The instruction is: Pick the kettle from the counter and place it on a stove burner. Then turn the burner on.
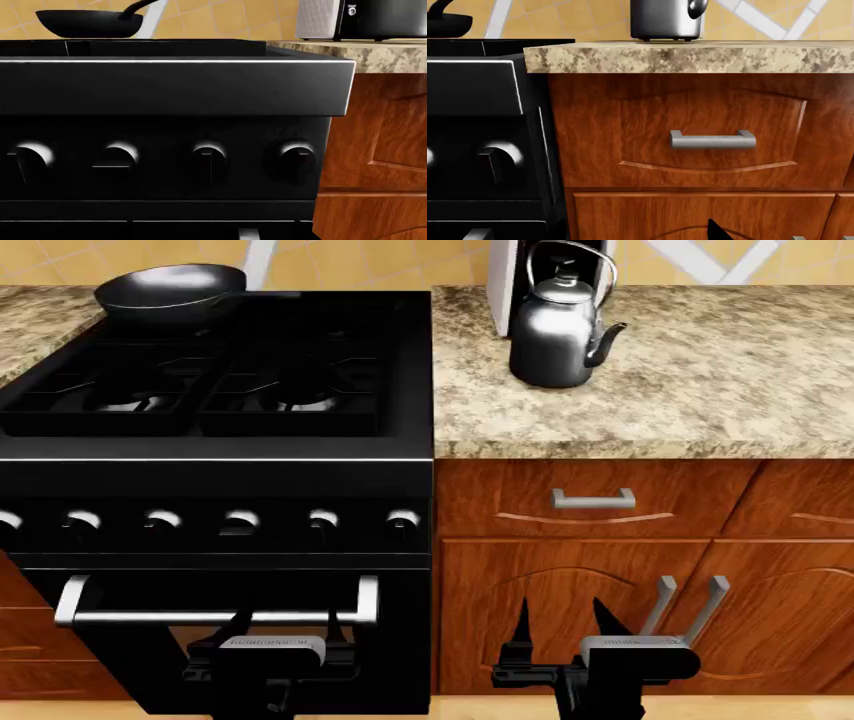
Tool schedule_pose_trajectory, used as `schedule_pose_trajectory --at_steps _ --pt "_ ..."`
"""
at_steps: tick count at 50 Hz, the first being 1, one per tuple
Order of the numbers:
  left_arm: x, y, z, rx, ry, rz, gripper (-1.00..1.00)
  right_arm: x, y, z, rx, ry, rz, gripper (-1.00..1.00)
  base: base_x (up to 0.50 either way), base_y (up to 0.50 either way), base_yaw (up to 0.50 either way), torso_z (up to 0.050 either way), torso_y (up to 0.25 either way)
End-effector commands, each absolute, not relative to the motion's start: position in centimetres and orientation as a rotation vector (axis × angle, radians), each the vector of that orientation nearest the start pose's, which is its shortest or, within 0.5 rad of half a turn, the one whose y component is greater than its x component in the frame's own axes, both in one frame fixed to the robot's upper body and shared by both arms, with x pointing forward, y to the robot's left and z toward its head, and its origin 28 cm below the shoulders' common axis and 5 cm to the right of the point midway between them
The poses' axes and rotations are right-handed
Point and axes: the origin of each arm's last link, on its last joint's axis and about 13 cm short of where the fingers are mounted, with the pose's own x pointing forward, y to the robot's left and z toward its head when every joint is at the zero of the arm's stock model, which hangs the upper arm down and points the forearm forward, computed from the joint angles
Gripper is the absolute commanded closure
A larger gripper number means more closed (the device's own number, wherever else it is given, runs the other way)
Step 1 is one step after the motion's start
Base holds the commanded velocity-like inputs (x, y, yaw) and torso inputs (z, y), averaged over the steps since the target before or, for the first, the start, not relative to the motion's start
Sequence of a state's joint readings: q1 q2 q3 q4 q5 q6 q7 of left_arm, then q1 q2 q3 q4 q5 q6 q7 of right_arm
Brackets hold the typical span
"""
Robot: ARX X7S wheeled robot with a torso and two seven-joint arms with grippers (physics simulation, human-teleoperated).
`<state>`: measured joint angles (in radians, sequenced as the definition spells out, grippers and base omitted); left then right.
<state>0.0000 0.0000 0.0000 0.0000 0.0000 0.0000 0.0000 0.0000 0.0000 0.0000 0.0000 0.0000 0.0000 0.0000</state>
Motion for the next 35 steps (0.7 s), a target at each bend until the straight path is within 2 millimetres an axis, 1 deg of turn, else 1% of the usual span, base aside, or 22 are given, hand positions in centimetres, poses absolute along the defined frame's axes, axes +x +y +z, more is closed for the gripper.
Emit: schedule_pose_trajectory --at_steps 1,8,10,11,14,17,22,25,28,32,35 --pt "21.0 20.5 1.4 0.006 -0.036 0.000 -1.00 21.0 -9.5 1.3 -0.010 0.008 -0.002 -1.00 0.00 0.00 0.00 0.000 0.000" --pt "20.5 20.5 2.0 0.025 -0.152 -0.018 -1.00 20.7 -9.8 1.6 0.010 -0.001 0.014 -1.00 0.00 0.00 0.00 0.000 0.000" --pt "20.6 20.6 2.2 0.053 -0.148 -0.017 -1.00 20.6 -9.7 1.9 0.015 -0.006 0.029 -1.00 0.00 0.00 0.00 0.050 0.000" --pt "20.6 20.6 2.6 0.050 -0.154 -0.021 -1.00 20.6 -9.6 2.3 0.016 -0.011 0.036 -1.00 0.00 0.00 0.00 0.050 0.000" --pt "21.0 20.7 5.1 0.063 -0.208 -0.039 -1.00 20.8 -9.6 4.7 0.030 -0.044 0.052 -1.00 0.00 0.00 0.00 0.050 0.000" --pt "22.3 21.2 8.2 0.069 -0.280 -0.025 -1.00 21.5 -9.7 8.4 0.027 -0.121 0.064 -1.00 0.00 0.00 0.00 0.050 0.000" --pt "23.7 21.8 12.6 0.062 -0.359 0.003 -1.00 22.5 -10.1 13.9 0.060 -0.230 0.054 -1.00 0.00 0.00 0.00 0.050 0.000" --pt "24.1 21.8 14.6 0.049 -0.388 0.007 -1.00 22.6 -10.4 16.4 0.086 -0.278 0.049 -1.00 0.00 0.00 0.00 0.050 0.000" --pt "23.8 21.9 15.7 0.070 -0.431 -0.004 -1.00 22.3 -10.7 17.6 0.102 -0.297 0.059 -1.00 0.00 0.00 0.00 0.050 0.000" --pt "22.9 22.3 16.5 0.113 -0.464 0.011 -1.00 21.6 -11.0 18.1 0.110 -0.323 0.079 -1.00 0.00 0.00 0.00 0.050 0.000" --pt "22.5 22.5 17.0 0.110 -0.477 0.035 -1.00 20.8 -11.1 18.6 0.112 -0.348 0.095 -1.00 0.00 0.00 0.00 0.050 0.000"
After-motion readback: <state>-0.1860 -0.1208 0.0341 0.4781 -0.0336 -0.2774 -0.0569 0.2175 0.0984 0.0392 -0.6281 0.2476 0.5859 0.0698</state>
